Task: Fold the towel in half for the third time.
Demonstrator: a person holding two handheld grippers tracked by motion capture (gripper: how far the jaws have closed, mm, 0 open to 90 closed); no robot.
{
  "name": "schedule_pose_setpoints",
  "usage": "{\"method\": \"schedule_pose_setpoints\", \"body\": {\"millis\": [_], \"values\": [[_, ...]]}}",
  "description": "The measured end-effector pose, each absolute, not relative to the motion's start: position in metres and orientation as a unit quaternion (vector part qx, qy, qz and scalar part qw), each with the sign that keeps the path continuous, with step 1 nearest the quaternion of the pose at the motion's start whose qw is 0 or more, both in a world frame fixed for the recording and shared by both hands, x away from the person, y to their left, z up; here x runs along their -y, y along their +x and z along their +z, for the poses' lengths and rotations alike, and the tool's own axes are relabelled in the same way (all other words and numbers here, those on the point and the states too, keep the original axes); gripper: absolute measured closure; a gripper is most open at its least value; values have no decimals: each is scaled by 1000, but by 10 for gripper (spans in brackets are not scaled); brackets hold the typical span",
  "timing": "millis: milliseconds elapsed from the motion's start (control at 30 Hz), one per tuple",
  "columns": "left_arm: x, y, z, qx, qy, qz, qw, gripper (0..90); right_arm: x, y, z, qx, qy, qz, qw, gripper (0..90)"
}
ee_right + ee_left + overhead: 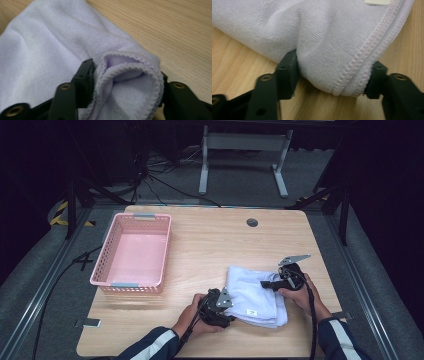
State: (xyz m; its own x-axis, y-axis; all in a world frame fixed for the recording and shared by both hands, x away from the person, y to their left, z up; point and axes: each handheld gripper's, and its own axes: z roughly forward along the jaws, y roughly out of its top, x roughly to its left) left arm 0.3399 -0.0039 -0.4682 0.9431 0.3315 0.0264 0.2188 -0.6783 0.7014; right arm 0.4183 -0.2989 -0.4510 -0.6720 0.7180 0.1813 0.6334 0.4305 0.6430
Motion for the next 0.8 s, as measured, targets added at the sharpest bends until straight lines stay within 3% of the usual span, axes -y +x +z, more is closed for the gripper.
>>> {"method": "schedule_pose_setpoints", "body": {"millis": [100, 233, 500, 800], "values": [[4, 343, -468, -149, 912, 76, 375, 585, 300, 418, -451, -840, 404, 359, 47, 602], [1, 342, -465, -145, 916, 93, 364, 632, 301, 418, -450, -838, 401, 368, 43, 673], [-27, 350, -444, -161, 906, 119, 374, 642, 285, 421, -435, -835, 382, 391, 64, 703], [-76, 351, -410, -186, 886, 180, 385, 643, 234, 440, -397, -828, 337, 439, 92, 704]]}}
